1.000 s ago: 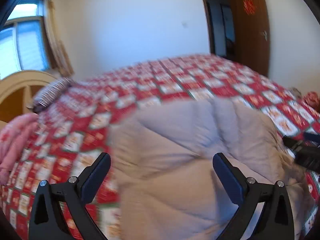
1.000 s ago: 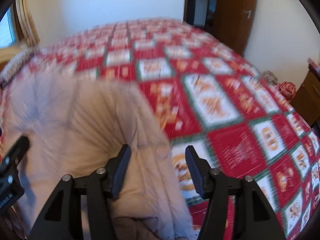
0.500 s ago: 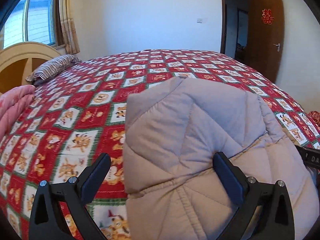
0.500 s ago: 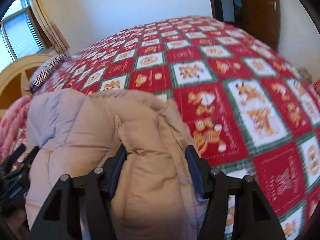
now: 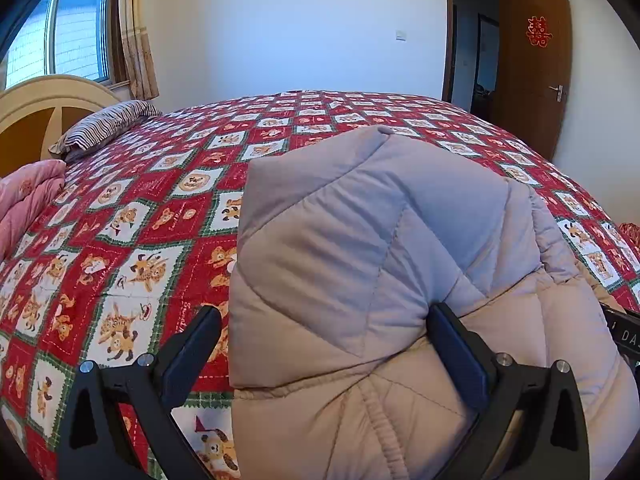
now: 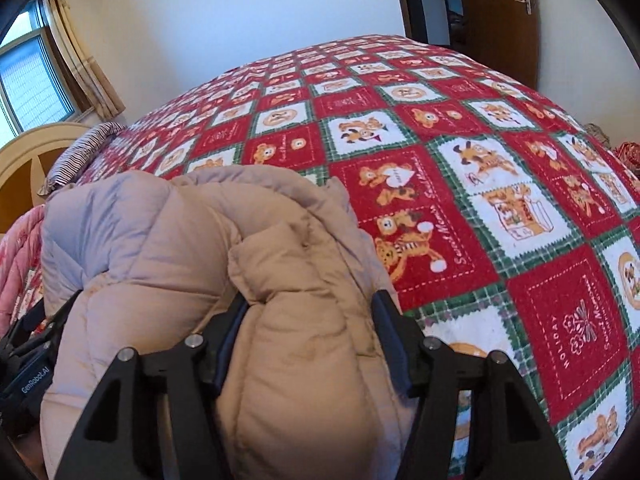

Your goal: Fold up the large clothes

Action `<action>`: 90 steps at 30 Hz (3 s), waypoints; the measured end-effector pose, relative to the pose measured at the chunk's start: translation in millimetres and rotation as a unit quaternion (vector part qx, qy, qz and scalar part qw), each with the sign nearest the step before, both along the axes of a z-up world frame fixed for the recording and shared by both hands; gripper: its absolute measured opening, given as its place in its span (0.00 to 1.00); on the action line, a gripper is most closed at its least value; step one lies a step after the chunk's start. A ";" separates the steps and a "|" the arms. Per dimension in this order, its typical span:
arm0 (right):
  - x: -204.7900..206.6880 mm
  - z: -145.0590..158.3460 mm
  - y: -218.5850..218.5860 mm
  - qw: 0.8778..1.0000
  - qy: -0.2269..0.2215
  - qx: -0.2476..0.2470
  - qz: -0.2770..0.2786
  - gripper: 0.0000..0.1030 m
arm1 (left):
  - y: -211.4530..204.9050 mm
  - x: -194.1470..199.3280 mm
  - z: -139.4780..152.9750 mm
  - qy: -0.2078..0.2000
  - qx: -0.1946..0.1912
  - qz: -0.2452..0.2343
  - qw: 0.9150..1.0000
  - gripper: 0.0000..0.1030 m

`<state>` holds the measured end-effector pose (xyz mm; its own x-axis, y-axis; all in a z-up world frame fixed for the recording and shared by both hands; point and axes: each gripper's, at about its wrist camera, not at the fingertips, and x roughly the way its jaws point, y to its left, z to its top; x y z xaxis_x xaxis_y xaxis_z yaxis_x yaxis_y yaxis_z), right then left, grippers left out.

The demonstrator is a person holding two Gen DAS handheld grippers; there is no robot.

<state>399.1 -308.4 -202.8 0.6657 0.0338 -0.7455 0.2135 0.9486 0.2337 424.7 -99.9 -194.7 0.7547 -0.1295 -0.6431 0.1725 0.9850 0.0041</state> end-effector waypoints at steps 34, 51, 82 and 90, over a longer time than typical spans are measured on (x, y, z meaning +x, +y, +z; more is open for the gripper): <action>-41.6 3.9 -28.4 0.999 -0.021 0.023 -0.017 0.93 | 51.4 -58.4 -7.5 0.081 -0.108 -0.021 0.991 0.99; -30.9 -18.3 -18.7 0.994 -0.003 0.103 0.036 0.80 | 33.0 -49.7 -17.1 0.070 -0.097 -0.041 0.992 1.00; -83.0 43.6 30.4 0.985 -0.113 0.085 0.098 0.23 | 43.7 -120.3 93.2 -0.056 -0.064 -0.120 0.989 0.33; -87.7 90.0 81.8 0.973 -0.156 0.089 0.146 0.23 | 106.6 -143.3 125.9 -0.095 -0.065 -0.083 0.990 0.33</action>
